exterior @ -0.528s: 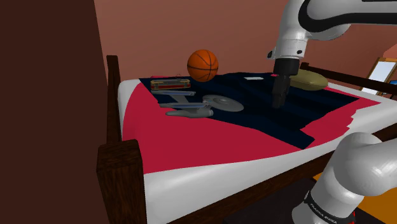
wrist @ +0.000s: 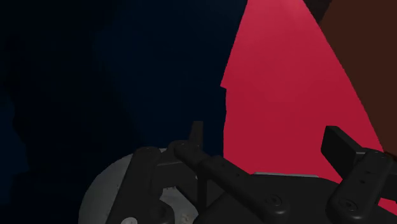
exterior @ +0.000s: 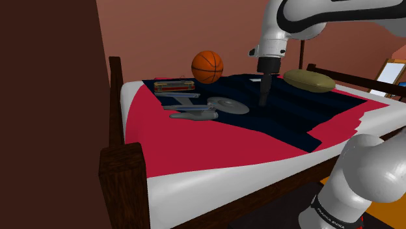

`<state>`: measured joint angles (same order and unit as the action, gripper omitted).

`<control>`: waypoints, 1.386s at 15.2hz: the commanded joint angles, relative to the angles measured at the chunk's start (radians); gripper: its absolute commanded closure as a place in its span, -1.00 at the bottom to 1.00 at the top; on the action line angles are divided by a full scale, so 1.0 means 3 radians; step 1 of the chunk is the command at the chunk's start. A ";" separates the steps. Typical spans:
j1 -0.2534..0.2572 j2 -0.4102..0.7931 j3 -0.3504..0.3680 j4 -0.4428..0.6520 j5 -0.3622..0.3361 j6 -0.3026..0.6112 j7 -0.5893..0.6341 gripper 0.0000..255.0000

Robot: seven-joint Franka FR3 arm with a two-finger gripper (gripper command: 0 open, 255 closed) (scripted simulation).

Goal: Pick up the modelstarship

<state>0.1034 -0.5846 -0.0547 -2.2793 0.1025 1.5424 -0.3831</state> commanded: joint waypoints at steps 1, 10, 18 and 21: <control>0.0114 0.0232 0.0005 0.0161 -0.0003 0.0114 -0.0256 -1.00; 0.0528 0.1126 0.0119 0.0976 0.0006 0.0389 -0.1302 -1.00; 0.0612 0.1297 0.0173 0.0941 0.0011 0.0645 -0.1549 -1.00; 0.0613 0.1302 0.0175 0.0831 0.0014 0.0759 -0.1559 -1.00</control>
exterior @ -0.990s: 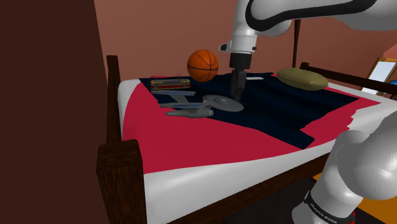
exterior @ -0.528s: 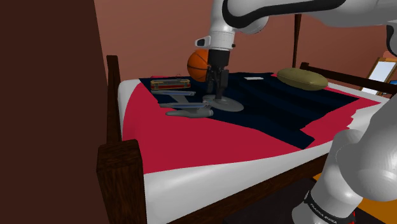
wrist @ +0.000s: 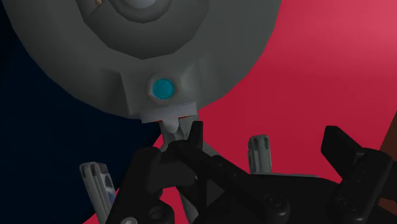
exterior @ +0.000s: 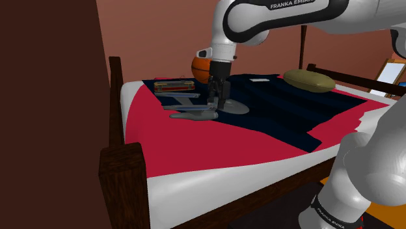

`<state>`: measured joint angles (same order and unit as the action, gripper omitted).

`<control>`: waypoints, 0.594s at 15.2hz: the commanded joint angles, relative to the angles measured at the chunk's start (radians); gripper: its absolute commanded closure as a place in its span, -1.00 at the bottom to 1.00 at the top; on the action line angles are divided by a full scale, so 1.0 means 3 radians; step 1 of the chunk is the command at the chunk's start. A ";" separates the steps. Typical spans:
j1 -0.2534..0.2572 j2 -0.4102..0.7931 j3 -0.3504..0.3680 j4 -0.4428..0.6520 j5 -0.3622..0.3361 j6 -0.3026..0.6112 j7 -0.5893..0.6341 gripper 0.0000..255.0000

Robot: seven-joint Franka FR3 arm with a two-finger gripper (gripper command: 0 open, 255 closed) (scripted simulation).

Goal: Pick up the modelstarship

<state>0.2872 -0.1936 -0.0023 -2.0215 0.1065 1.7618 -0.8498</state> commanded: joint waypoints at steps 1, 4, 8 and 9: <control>0.0000 -0.0001 0.0000 -0.0028 0.0001 0.0028 -0.0004 -1.00; 0.0000 0.0003 0.0000 -0.0028 0.0001 0.0033 -0.0005 1.00; 0.0000 0.0003 -0.0001 -0.0031 0.0001 0.0035 -0.0005 1.00; -0.0001 0.0003 -0.0001 -0.0031 0.0001 0.0036 -0.0006 1.00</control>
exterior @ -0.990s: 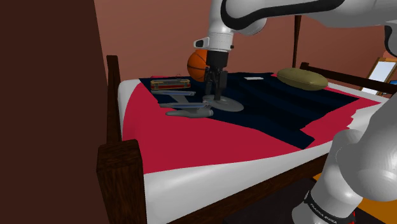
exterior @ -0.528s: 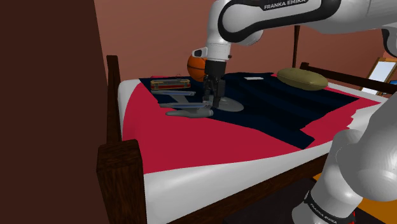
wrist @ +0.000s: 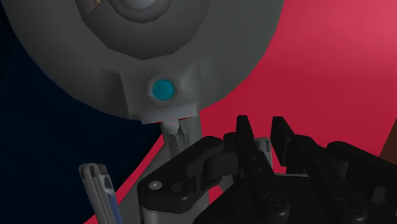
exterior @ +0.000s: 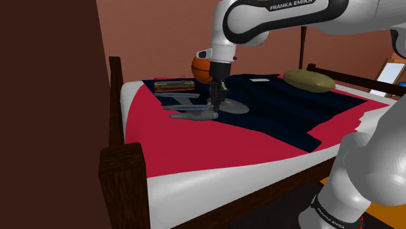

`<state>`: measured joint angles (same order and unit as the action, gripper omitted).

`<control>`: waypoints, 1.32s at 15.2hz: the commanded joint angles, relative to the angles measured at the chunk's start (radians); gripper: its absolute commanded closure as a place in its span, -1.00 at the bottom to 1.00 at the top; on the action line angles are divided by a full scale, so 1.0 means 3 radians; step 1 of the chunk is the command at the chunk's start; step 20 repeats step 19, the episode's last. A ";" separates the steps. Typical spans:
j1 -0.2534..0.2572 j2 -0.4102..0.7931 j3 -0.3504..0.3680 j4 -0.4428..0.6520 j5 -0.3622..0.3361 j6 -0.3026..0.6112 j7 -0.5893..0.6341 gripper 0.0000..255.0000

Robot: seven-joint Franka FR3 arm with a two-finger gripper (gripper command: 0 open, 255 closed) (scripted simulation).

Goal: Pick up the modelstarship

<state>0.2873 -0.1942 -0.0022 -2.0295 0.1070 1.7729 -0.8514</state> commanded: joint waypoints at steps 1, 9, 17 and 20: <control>-0.0001 0.0002 -0.0001 -0.0006 -0.0001 -0.0003 0.0000 1.00; -0.0002 -0.0002 -0.0004 0.0310 -0.0007 -0.0321 0.0030 1.00; -0.0003 0.0039 -0.0009 0.0713 -0.0010 -0.0681 0.0062 1.00; -0.0003 0.0040 -0.0009 0.0720 -0.0010 -0.0688 0.0063 1.00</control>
